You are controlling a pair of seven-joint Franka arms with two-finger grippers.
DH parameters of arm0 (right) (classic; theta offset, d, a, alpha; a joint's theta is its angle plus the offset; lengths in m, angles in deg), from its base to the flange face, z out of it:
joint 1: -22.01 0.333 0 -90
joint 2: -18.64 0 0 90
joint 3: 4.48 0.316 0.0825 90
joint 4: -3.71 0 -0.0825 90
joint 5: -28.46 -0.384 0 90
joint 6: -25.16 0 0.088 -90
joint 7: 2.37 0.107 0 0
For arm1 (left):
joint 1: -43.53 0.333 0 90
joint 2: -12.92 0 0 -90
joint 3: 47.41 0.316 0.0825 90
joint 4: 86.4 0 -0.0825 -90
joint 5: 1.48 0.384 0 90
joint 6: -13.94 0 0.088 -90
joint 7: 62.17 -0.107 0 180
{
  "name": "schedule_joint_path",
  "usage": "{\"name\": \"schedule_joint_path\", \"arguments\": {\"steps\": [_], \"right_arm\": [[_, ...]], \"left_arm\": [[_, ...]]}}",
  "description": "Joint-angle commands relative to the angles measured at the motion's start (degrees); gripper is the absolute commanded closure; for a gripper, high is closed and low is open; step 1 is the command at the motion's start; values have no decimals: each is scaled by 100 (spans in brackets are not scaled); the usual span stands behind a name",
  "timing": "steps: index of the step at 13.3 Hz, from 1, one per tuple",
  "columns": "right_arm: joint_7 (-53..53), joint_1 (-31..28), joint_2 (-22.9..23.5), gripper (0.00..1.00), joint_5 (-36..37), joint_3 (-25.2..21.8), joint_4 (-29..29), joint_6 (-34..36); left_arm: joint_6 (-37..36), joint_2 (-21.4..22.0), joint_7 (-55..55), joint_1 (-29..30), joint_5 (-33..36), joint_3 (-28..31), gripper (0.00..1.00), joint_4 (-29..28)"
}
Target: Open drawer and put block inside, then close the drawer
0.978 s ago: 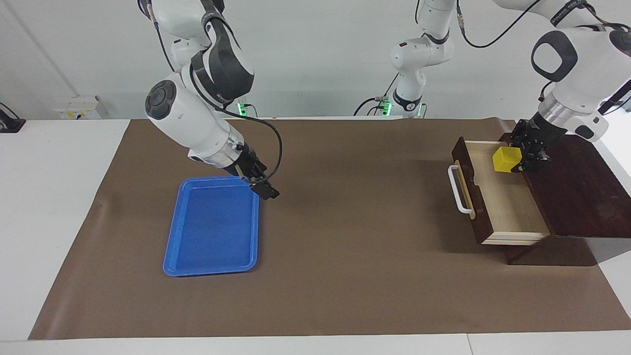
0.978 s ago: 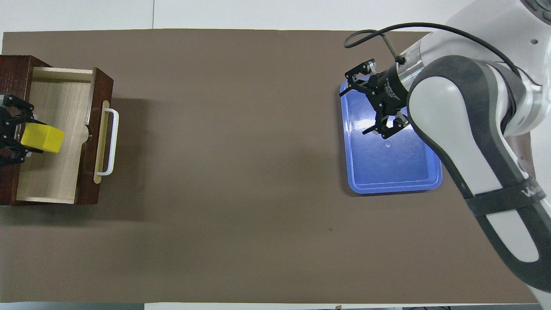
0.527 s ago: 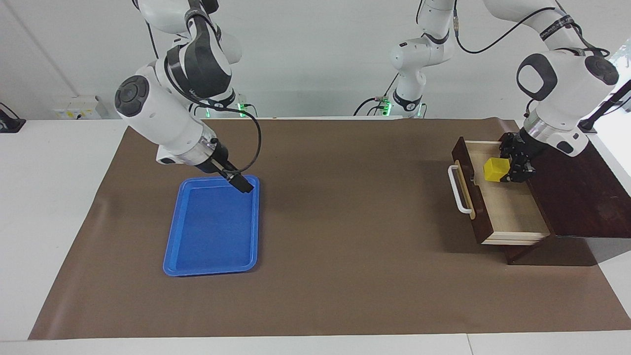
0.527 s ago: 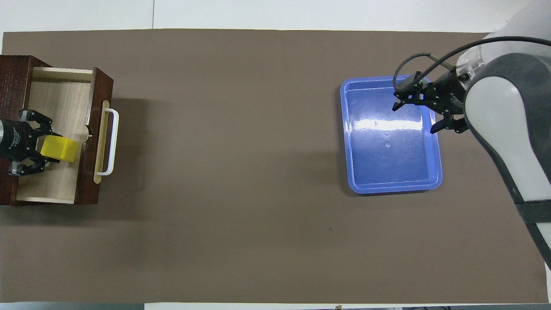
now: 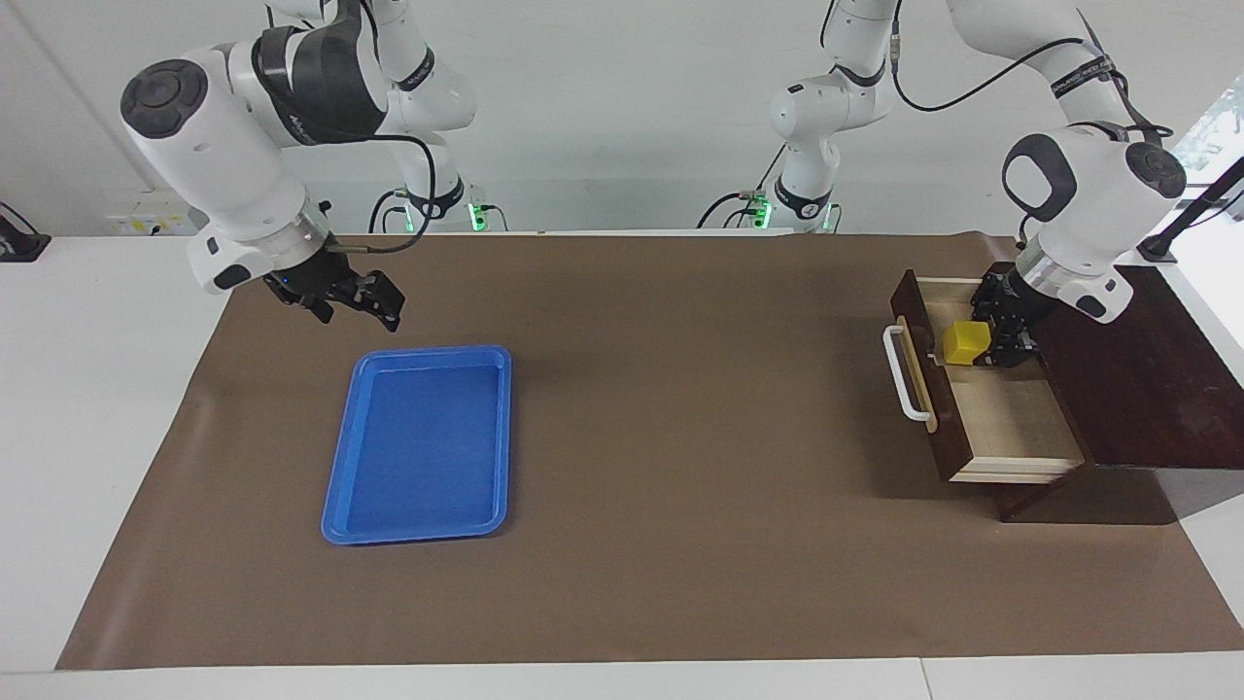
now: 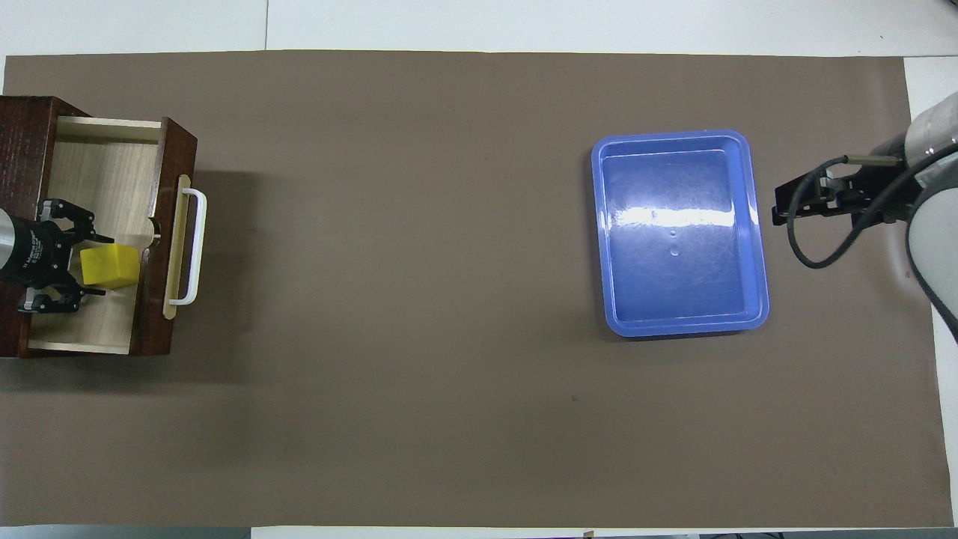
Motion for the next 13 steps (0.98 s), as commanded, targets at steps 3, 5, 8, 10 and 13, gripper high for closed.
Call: {"name": "schedule_joint_path", "arguments": {"steps": [3, 5, 8, 10, 13], "right_arm": [[-722, -203, -720, 0, 304, 73, -375, 451], [-995, -212, -738, 0, 401, 73, -375, 549], [-952, -291, -712, 0, 393, 73, -384, 374], [-908, -405, -677, 0, 314, 82, -384, 356], [-873, -414, -677, 0, 314, 82, -384, 374]], "left_arm": [[-1010, -234, 187, -477, -31, -54, 0, 1357], [-1005, -305, 871, -1249, 527, -62, 0, 1484], [-715, -235, 1032, -1684, 901, -54, 0, 870], [-592, -218, 1111, -1579, 901, -36, 0, 667], [-223, -174, 1330, -1561, 1093, -36, 0, 368]]}}
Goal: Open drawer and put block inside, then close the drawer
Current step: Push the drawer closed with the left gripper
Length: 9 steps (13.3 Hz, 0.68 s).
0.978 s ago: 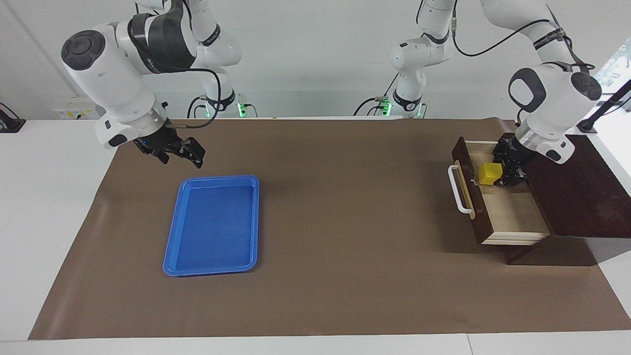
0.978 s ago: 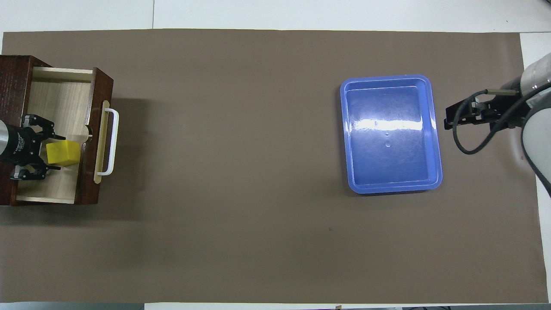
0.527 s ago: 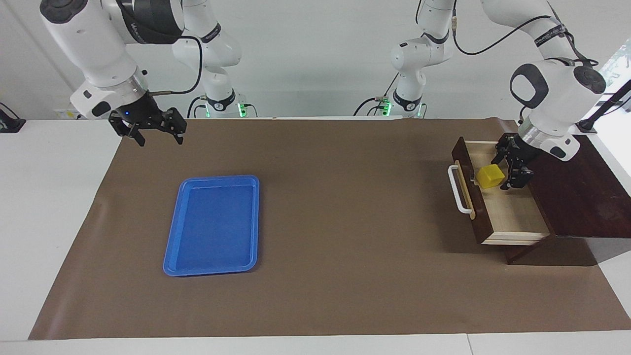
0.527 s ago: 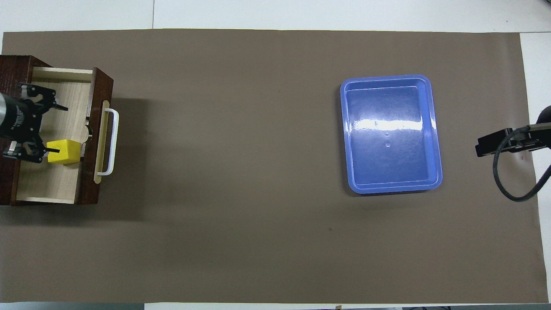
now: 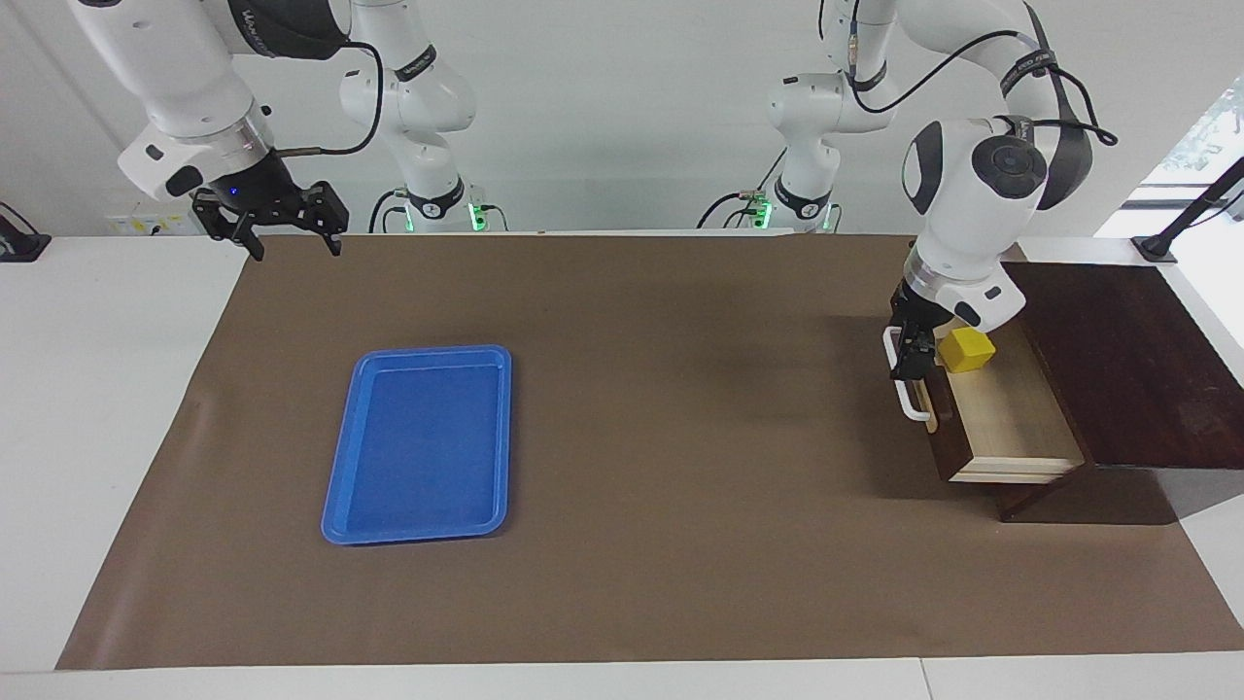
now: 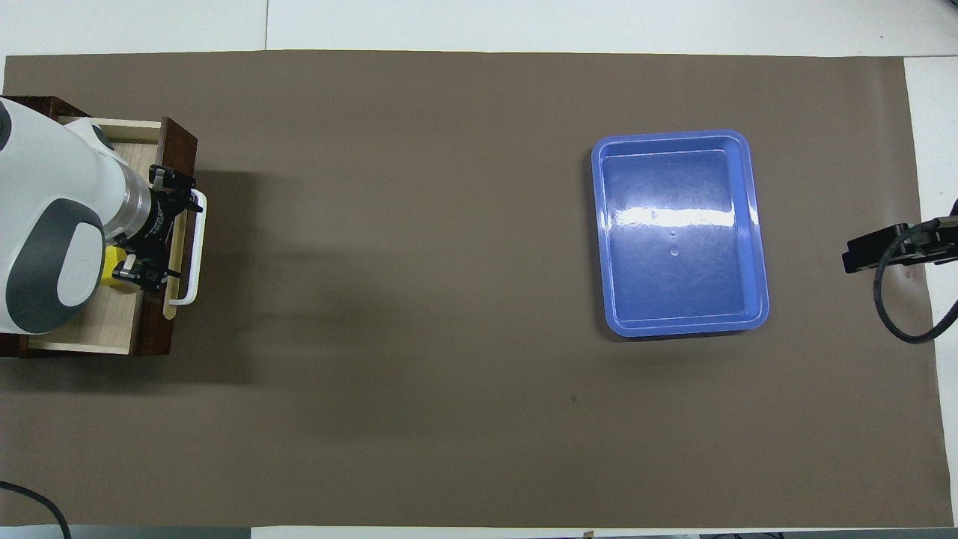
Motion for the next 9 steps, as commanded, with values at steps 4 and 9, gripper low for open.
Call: {"name": "schedule_joint_path", "arguments": {"steps": [4, 9], "right_arm": [[113, -129, -20, 0, -14, 82, -71, -102], [122, -120, -20, 0, -14, 82, -53, -84]], "left_arm": [[465, 104, 180, 205, 720, -17, 0, -386], [473, 51, 181, 599, 1054, 9, 0, -271]]}}
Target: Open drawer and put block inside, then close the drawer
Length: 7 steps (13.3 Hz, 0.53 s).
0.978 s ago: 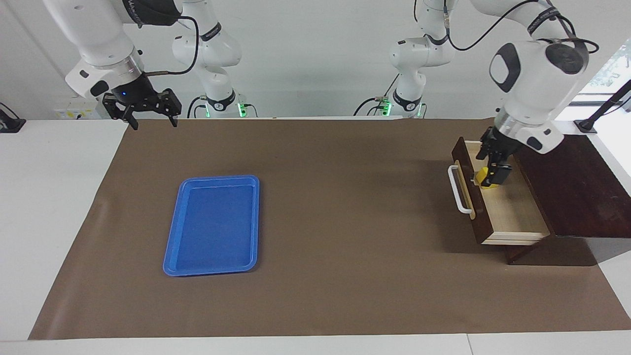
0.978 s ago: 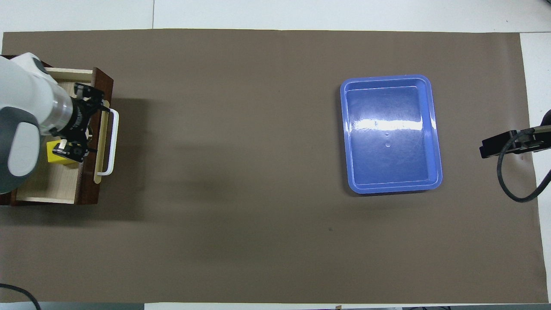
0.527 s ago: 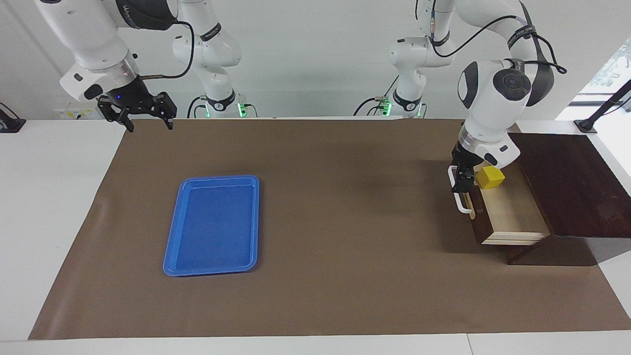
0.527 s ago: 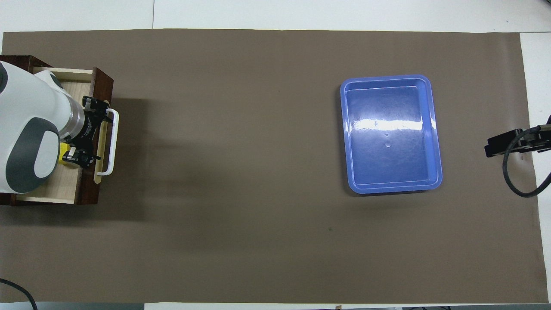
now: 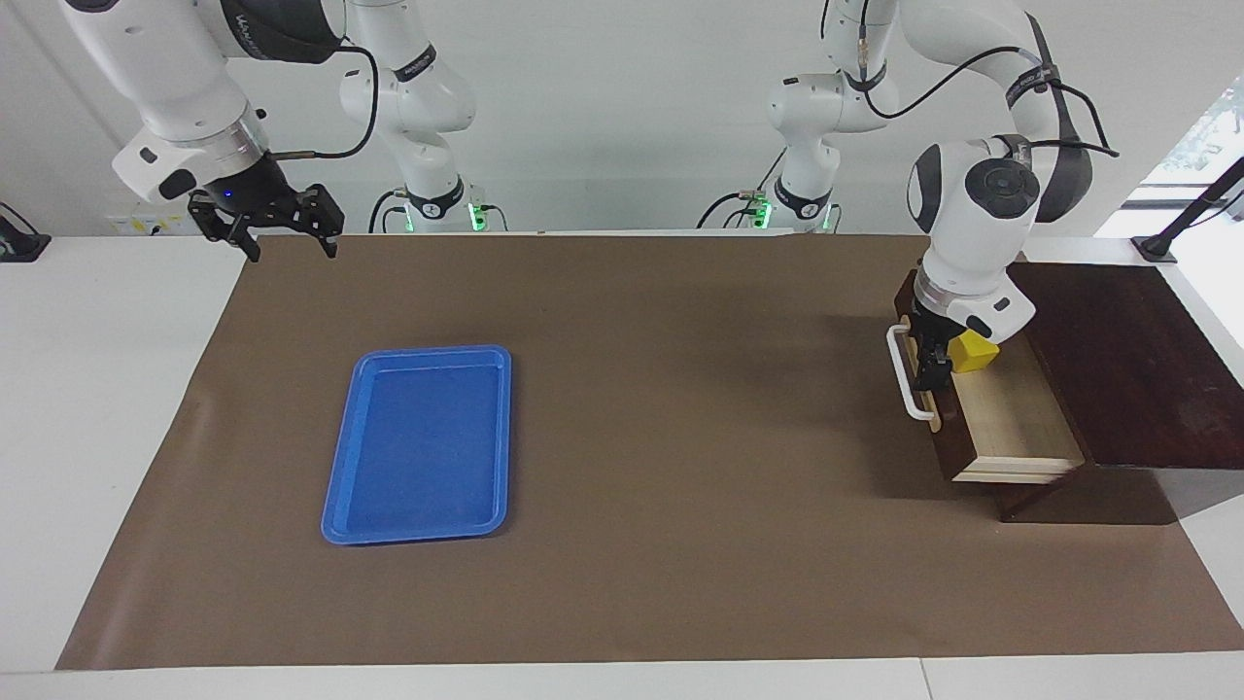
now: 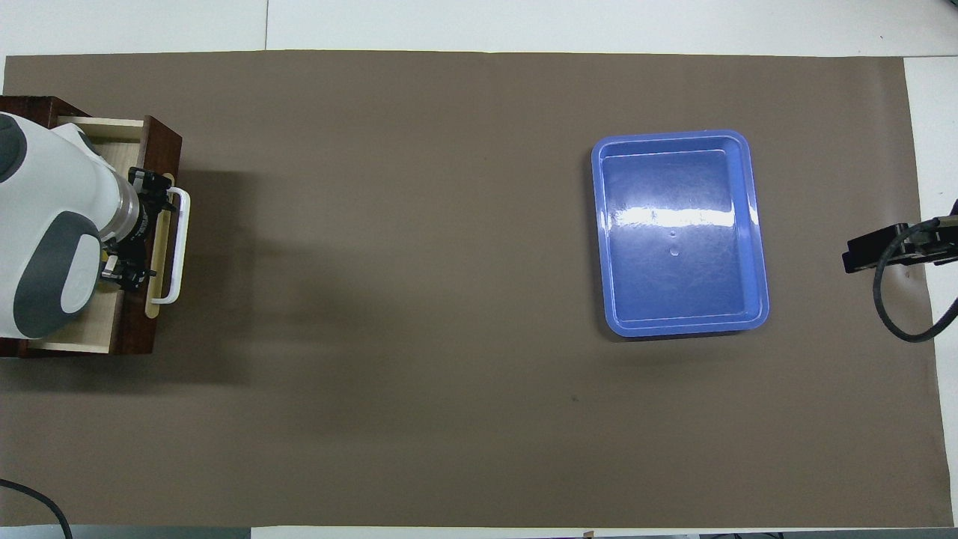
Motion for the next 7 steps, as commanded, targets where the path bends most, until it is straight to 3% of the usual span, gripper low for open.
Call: {"name": "schedule_joint_path", "arguments": {"steps": [1, 7], "right_arm": [[85, -114, -30, 0, -14, 81, -42, -74], [85, -123, -30, 0, -23, 81, -25, -65]], "left_arm": [[182, 47, -130, 569, 351, 12, 0, -70], [761, 108, -305, 1379, 351, -6, 0, -342]]}}
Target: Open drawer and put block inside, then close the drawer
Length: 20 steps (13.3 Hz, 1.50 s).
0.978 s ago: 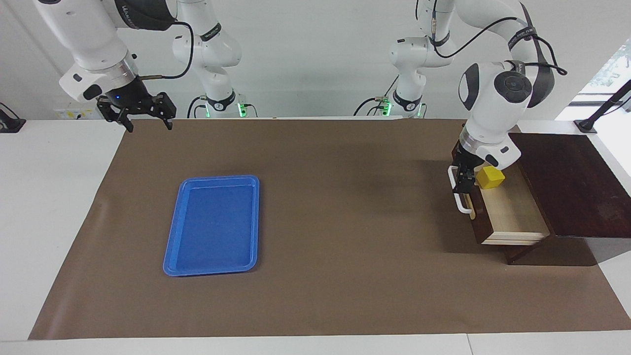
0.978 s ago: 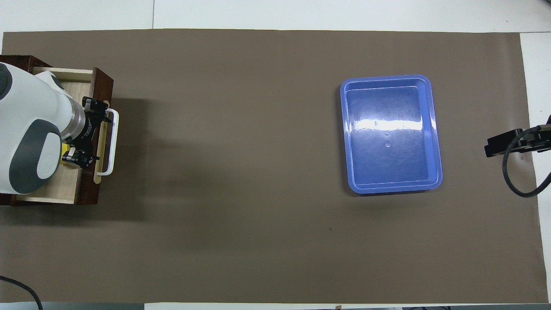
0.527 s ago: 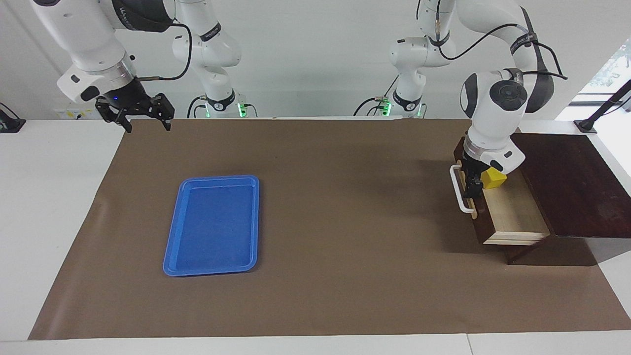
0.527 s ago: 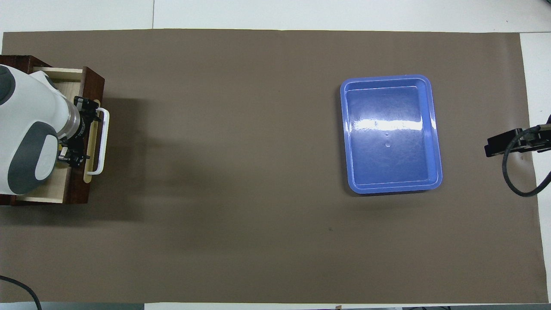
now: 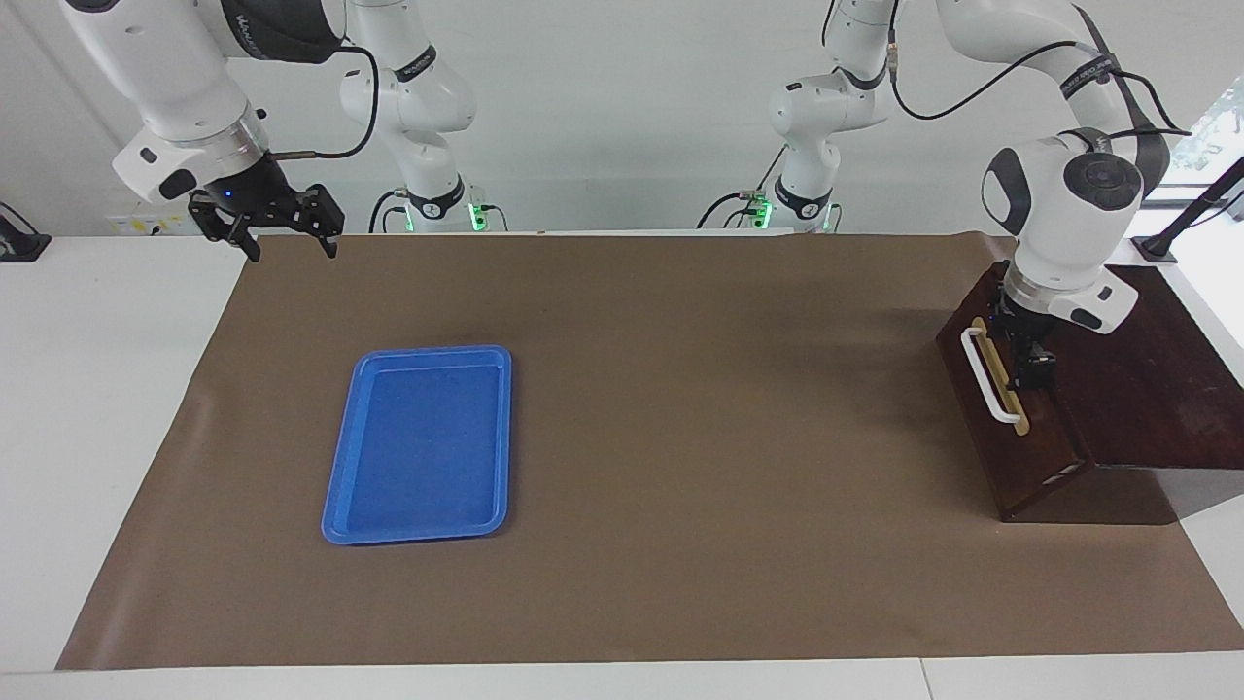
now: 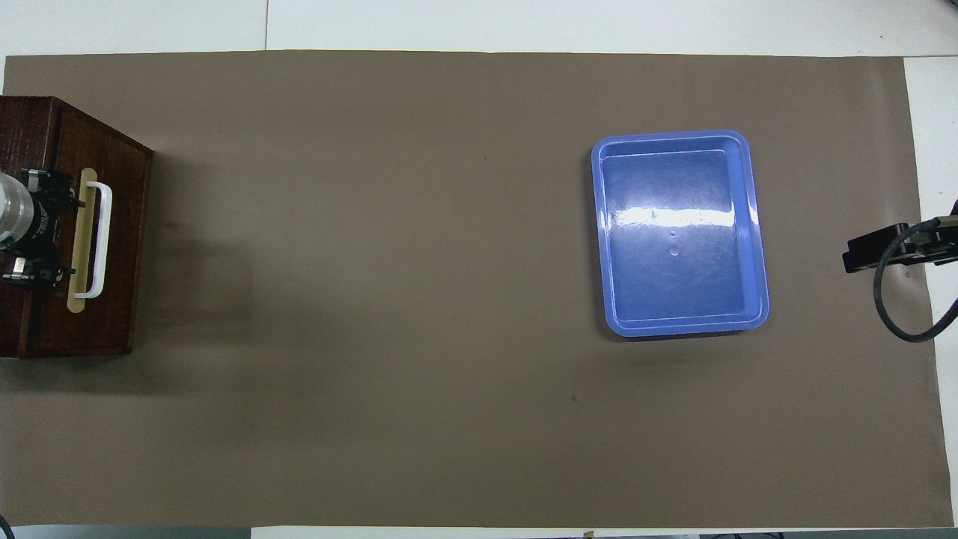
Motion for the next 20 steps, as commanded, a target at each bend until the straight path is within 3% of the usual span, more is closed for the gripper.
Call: {"name": "schedule_joint_path", "arguments": {"steps": [1, 4, 7, 9, 14, 20], "right_arm": [[75, -122, -30, 0, -14, 81, -25, -57], [66, -95, -38, 0, -6, 81, -25, -56], [66, -86, -38, 0, -6, 81, -17, -65], [67, -78, -38, 0, -6, 81, -17, -56], [40, -113, -38, 0, -6, 81, -17, -56], [49, -95, -38, 0, -6, 81, -17, -65]], "left_arm": [[339, 114, -196, 276, 210, -17, 0, -328], [244, 61, -153, 162, 192, -35, 0, -189], [-625, 70, -275, -320, 140, -52, 0, 382], [-1274, 192, -1368, -392, -9, -148, 0, 611], [-2603, 588, -4708, -401, -1169, -158, 0, 1148], [-2982, 624, -6751, -796, -1468, -158, 0, 1130]]}}
